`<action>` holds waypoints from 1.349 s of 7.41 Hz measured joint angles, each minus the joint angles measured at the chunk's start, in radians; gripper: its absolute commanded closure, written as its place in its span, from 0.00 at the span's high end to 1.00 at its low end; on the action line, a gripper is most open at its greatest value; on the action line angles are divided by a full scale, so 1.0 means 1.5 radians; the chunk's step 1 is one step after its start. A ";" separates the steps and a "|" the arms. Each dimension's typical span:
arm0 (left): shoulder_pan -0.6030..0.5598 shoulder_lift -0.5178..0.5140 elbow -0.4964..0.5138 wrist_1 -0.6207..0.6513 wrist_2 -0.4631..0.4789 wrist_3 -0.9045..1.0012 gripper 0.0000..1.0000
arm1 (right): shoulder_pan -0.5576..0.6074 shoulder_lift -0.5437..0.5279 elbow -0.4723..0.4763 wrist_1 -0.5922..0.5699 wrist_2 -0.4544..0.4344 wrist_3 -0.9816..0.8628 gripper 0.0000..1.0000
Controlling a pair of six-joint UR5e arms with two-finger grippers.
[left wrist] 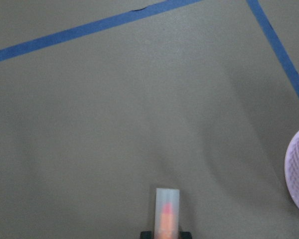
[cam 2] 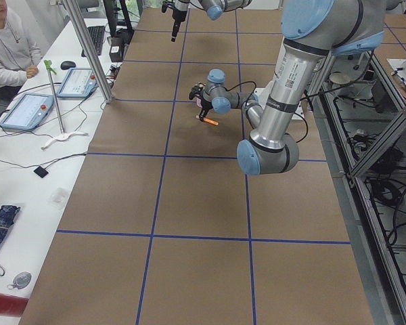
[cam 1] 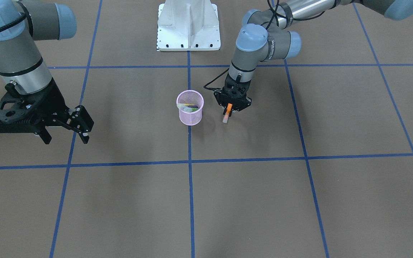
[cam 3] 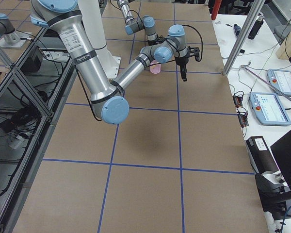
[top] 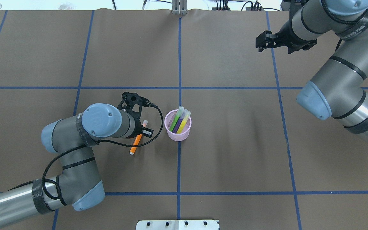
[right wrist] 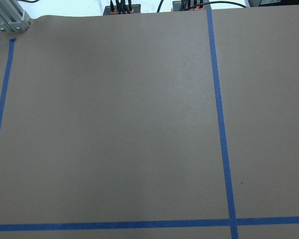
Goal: Collect pens into pen holder
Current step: 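Lift the orange marker with the left gripper and carry it over the cup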
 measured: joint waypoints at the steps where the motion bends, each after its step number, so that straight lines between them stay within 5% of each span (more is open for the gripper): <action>1: -0.009 0.000 -0.018 0.000 -0.008 0.001 0.00 | 0.000 0.000 0.000 0.000 0.000 0.000 1.00; 4: -0.047 0.002 -0.111 -0.088 0.000 0.022 0.00 | 0.000 0.000 0.000 0.001 0.000 0.000 1.00; 8: -0.033 -0.004 -0.020 -0.459 0.126 0.031 0.00 | 0.000 0.003 -0.001 0.001 0.000 0.000 1.00; 10: 0.000 -0.010 0.012 -0.575 0.181 0.053 0.00 | 0.000 0.003 -0.001 0.001 0.000 0.000 1.00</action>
